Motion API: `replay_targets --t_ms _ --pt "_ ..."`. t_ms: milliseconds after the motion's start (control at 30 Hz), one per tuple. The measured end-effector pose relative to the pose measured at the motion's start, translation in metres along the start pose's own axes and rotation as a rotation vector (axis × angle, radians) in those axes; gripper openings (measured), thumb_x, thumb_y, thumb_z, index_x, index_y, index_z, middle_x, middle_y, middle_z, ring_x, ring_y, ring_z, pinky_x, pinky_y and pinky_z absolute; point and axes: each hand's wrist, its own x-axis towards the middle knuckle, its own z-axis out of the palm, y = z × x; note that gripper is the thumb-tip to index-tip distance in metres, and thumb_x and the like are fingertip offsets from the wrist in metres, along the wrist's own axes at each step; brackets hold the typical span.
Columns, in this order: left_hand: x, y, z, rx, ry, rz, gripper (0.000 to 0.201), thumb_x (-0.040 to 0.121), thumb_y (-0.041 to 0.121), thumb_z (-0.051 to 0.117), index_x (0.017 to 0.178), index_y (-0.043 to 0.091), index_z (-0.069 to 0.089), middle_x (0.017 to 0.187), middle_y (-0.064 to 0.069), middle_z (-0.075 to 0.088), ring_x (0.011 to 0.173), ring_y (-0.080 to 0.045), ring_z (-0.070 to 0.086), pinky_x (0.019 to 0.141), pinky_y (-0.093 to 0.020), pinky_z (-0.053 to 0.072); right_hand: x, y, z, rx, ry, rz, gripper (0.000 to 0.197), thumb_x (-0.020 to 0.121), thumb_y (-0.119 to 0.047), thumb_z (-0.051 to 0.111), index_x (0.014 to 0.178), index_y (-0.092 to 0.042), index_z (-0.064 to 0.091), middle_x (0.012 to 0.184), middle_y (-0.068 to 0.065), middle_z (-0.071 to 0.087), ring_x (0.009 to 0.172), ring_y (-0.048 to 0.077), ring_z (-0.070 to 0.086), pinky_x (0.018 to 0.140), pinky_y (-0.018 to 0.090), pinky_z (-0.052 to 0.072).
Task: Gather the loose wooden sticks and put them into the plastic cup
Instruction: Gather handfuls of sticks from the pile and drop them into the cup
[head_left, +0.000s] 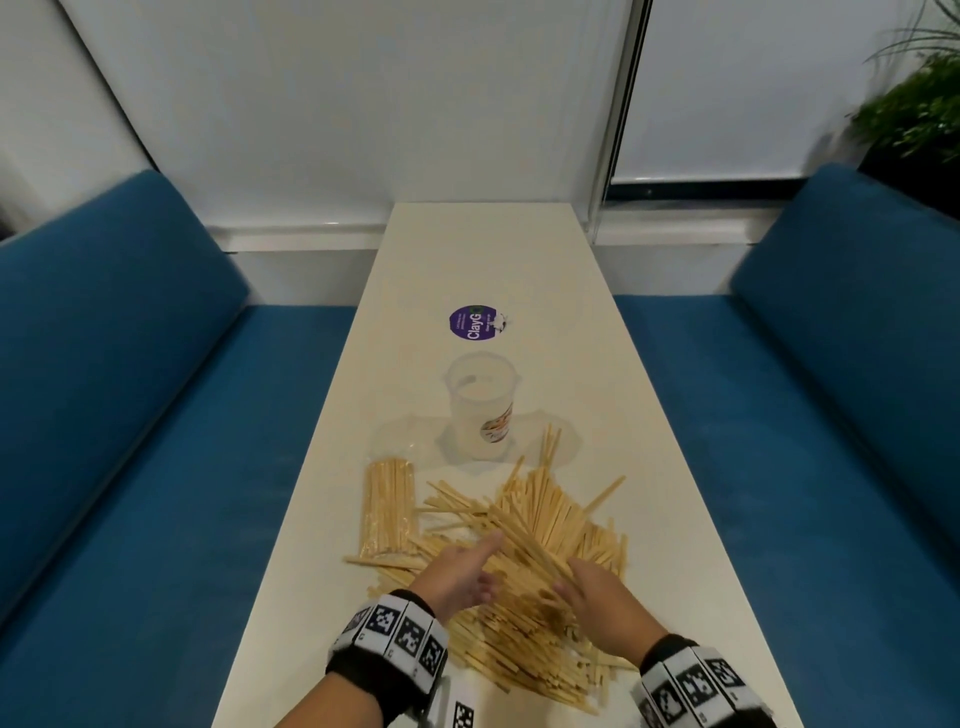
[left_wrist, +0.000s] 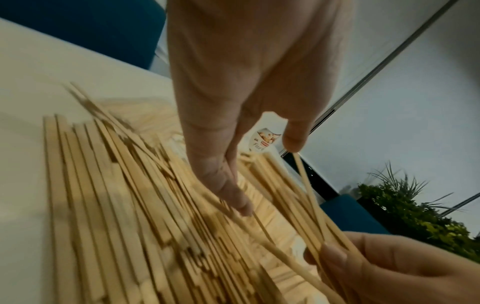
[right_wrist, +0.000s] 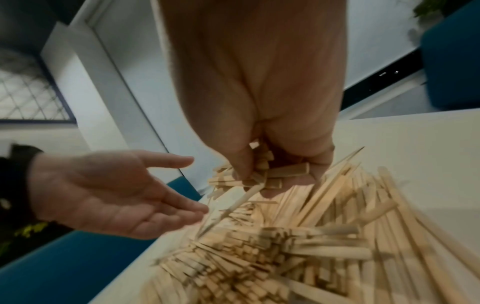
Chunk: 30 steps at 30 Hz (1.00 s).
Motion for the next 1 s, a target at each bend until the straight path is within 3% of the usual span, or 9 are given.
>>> replay_targets --t_ms 100,200,300,400,500,633,733,900,1000 --pt "0.0 0.002 0.008 -0.067 -0.105 -0.013 0.073 0.077 0.061 0.06 0.127 0.01 0.046 0.122 -0.016 0.058 0.099 -0.021 0.063 0.083 -0.026 0.054 -0.004 -0.004 0.002 0.055 -0.01 -0.03 0.021 0.1 -0.031 0.037 0.096 -0.015 0.049 0.094 0.002 0.055 0.083 0.016 0.051 0.072 0.025 0.041" --pt "0.005 0.006 0.018 -0.256 -0.126 0.053 0.058 0.077 0.052 0.066 0.112 0.006 0.057 0.107 -0.012 0.067 0.1 -0.022 0.065 0.086 -0.032 0.054 -0.005 -0.013 0.006 0.083 -0.023 -0.084 0.029 0.1 -0.033 0.036 0.108 -0.01 0.053 0.1 0.004 0.058 0.087 0.017 0.053 0.08 0.031 0.045" --pt "0.004 0.012 0.026 -0.354 -0.045 0.135 0.034 0.087 0.033 0.063 0.1 0.002 0.063 0.089 -0.011 0.069 0.089 -0.023 0.066 0.096 -0.041 0.049 -0.007 -0.024 0.009 0.156 -0.034 -0.166 0.028 0.101 -0.027 0.036 0.123 -0.018 0.049 0.108 -0.004 0.057 0.091 0.005 0.052 0.078 0.017 0.043" --pt "0.0 0.019 0.032 -0.394 0.027 0.183 0.017 0.094 0.017 0.053 0.091 0.002 0.06 0.081 -0.011 0.066 0.08 -0.023 0.064 0.085 -0.04 0.05 -0.01 -0.032 0.008 0.163 -0.034 -0.203 0.014 0.1 -0.026 0.037 0.1 -0.025 0.051 0.089 -0.007 0.055 0.077 0.005 0.05 0.07 0.018 0.041" --pt "-0.004 0.026 0.032 -0.433 0.028 0.223 0.013 0.098 0.012 0.045 0.094 0.002 0.052 0.068 -0.007 0.055 0.062 -0.019 0.054 0.069 -0.033 0.049 -0.012 -0.035 0.004 0.111 -0.073 -0.167 0.019 0.098 -0.037 0.042 0.084 -0.027 0.048 0.077 -0.007 0.049 0.065 0.005 0.043 0.06 0.02 0.036" --pt "-0.006 0.029 0.028 -0.397 0.021 0.267 0.017 0.099 0.013 0.041 0.084 0.007 0.046 0.064 -0.003 0.044 0.059 -0.017 0.045 0.068 -0.031 0.042 -0.009 -0.034 -0.009 0.145 0.065 -0.131 0.03 0.092 -0.052 0.045 0.102 -0.024 0.052 0.083 -0.004 0.053 0.069 0.006 0.046 0.062 0.019 0.038" --pt "-0.013 0.031 0.027 -0.297 -0.001 0.326 0.024 0.1 0.017 0.039 0.079 0.009 0.047 0.069 -0.003 0.047 0.063 -0.016 0.048 0.072 -0.031 0.041 -0.004 -0.04 -0.024 0.302 0.2 -0.162 0.03 0.087 -0.05 0.055 0.105 -0.026 0.051 0.084 -0.003 0.053 0.074 0.008 0.05 0.064 0.017 0.04" --pt "-0.024 0.037 0.032 -0.136 -0.083 0.39 0.024 0.101 0.021 0.039 0.116 0.013 0.055 0.107 -0.009 0.067 0.092 -0.021 0.063 0.078 -0.038 0.052 0.002 -0.06 -0.042 0.414 0.251 -0.24 0.035 0.084 -0.037 0.066 0.112 -0.026 0.05 0.104 0.0 0.056 0.094 0.008 0.055 0.071 0.012 0.045" --pt "-0.029 0.041 0.032 -0.025 -0.107 0.416 0.024 0.101 0.013 0.035 0.119 0.015 0.051 0.107 -0.001 0.064 0.09 -0.016 0.061 0.081 -0.035 0.051 0.004 -0.071 -0.05 0.388 0.149 -0.245 0.034 0.086 -0.039 0.063 0.114 -0.019 0.055 0.107 0.002 0.057 0.092 0.008 0.057 0.075 0.015 0.048"
